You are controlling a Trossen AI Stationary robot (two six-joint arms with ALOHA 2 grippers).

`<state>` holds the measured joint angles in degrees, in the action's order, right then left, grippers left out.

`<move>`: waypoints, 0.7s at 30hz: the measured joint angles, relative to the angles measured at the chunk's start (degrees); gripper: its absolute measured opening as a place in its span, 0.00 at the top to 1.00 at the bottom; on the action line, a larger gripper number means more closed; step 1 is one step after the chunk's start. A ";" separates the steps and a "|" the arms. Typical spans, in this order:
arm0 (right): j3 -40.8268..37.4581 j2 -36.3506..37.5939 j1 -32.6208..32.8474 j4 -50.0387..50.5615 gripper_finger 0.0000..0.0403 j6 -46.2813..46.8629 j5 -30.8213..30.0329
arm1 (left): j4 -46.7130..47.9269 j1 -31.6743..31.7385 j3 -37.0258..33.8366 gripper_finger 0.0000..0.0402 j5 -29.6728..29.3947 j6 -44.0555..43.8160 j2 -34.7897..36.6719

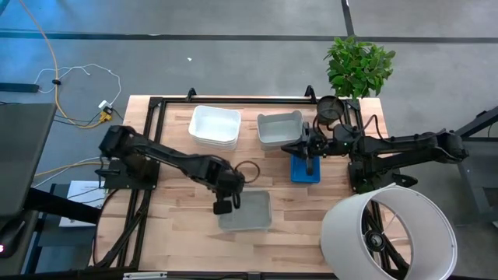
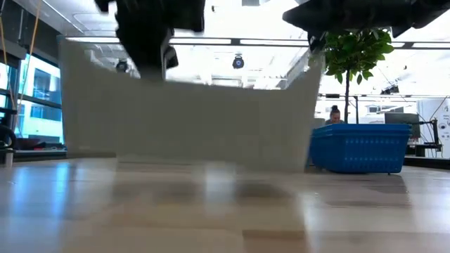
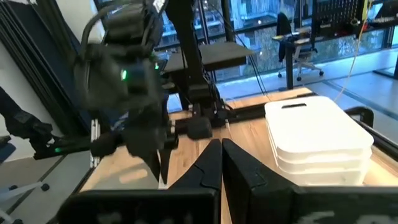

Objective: Stack baskets by color
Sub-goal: Stack the gray bin into the top right gray bin

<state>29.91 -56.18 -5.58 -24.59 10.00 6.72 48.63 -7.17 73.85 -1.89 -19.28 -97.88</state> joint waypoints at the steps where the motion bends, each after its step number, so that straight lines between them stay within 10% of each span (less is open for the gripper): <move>1: 0.00 0.00 0.00 -0.47 1.00 0.00 0.02 | 0.07 0.11 -0.01 1.00 -0.03 0.03 1.68; 21: 0.00 0.00 0.00 -8.15 1.00 -1.07 4.04 | -9.31 10.05 -3.20 1.00 -19.17 6.66 35.78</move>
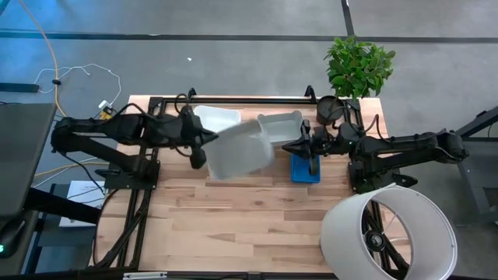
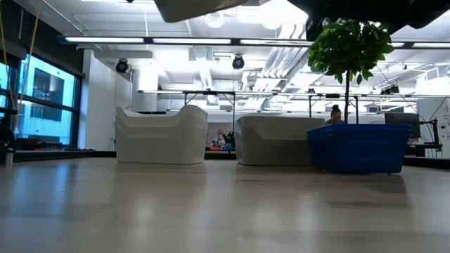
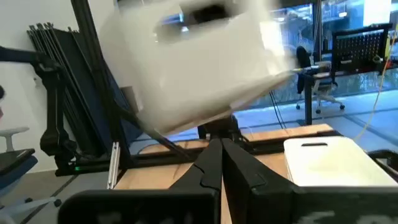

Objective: Stack baskets by color
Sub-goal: Stack the gray bin into the top right gray bin

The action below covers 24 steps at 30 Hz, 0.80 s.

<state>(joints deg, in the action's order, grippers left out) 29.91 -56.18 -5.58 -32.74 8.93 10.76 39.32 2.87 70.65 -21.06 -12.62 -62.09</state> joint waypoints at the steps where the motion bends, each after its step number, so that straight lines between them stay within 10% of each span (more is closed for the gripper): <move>1: 0.01 0.00 0.00 -0.70 1.00 0.02 0.00 | -2.34 1.09 -2.49 1.00 0.76 0.19 1.59; 12: 0.02 0.02 0.00 -4.82 1.00 0.38 2.68 | -38.47 10.03 -27.83 1.00 13.54 -2.21 9.26; 24: 0.02 0.02 0.00 -5.16 1.00 1.34 2.95 | -40.74 13.48 -29.04 1.00 16.77 -2.79 7.88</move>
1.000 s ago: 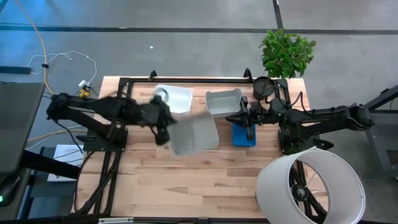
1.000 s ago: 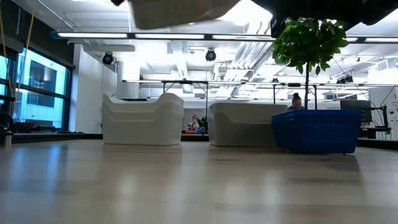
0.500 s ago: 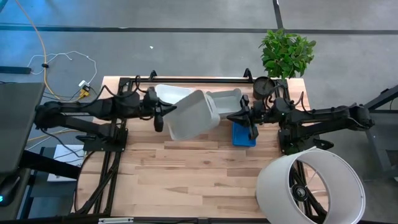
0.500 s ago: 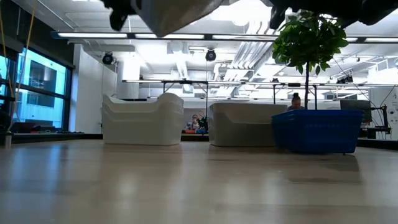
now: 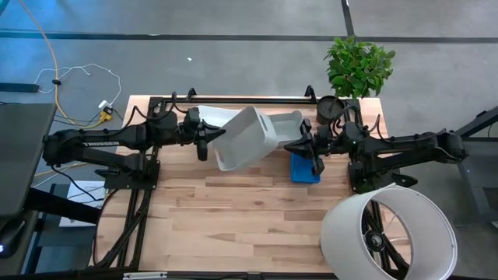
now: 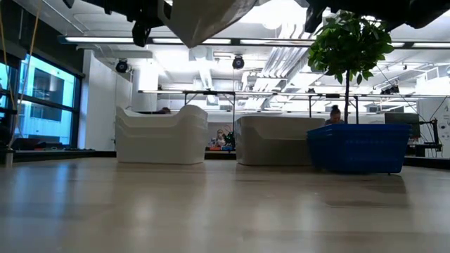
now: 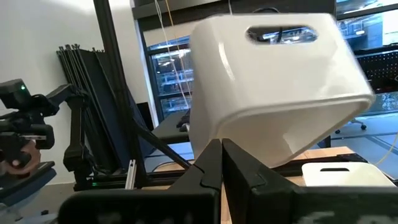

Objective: Stack baskets by color
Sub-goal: Stack the gray bin into the top right gray bin

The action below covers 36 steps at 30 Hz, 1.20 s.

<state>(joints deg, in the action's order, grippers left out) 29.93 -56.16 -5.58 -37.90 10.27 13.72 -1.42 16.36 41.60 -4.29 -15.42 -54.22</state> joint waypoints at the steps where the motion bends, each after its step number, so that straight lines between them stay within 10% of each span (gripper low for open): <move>1: 0.00 0.00 0.00 -0.05 1.00 0.05 0.00 | -0.07 0.21 0.00 1.00 0.02 0.02 0.00; 8: 0.00 1.42 0.00 -6.56 1.00 0.18 0.02 | 2.57 3.94 6.92 1.00 -0.07 1.59 -5.01; 25: 0.00 7.83 -0.02 -8.12 1.00 -0.27 -0.02 | 14.26 11.83 40.77 1.00 0.26 29.65 -43.25; 36: 0.00 7.82 -0.02 -5.68 1.00 0.15 -0.41 | 16.73 13.33 46.53 1.00 0.40 32.27 -53.09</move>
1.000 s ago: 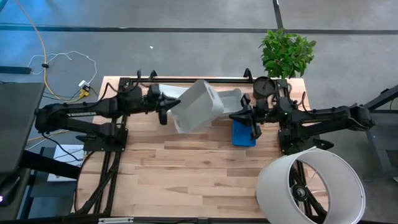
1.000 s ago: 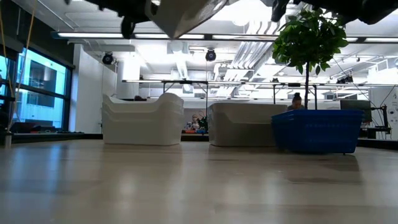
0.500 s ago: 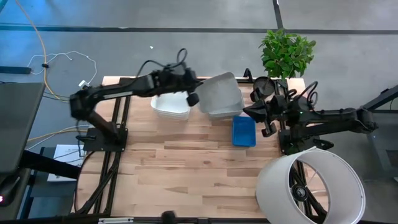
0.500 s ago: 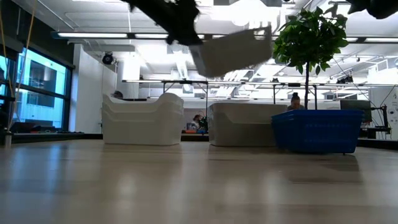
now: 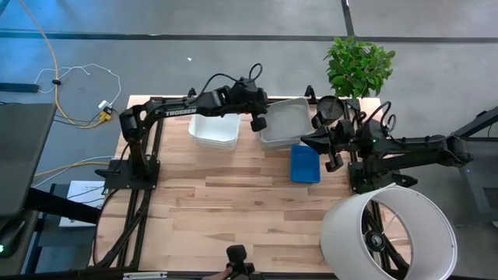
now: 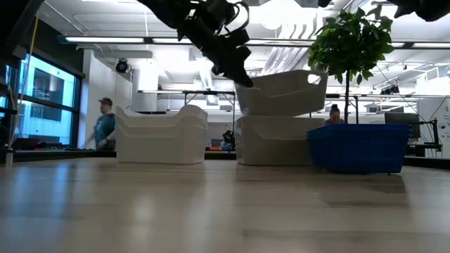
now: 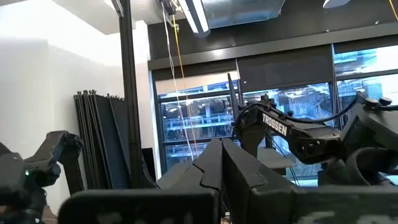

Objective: Stack baskets by color
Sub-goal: Stack the gray bin into the top right gray bin

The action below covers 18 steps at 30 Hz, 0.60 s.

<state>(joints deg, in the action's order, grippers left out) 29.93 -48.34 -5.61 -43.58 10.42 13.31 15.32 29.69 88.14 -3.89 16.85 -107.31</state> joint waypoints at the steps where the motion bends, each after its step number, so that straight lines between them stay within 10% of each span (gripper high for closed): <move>1: 0.00 0.00 0.00 0.02 1.00 0.02 -0.03 | 0.78 0.26 0.00 1.00 0.39 0.14 -0.02; 18: 0.00 0.00 0.00 0.05 1.00 -0.40 -1.03 | 15.38 2.25 0.09 1.00 5.45 4.32 -0.04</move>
<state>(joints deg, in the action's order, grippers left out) 29.93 -48.34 -5.61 -43.53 10.02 12.27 30.69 31.94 88.23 1.56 21.17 -107.35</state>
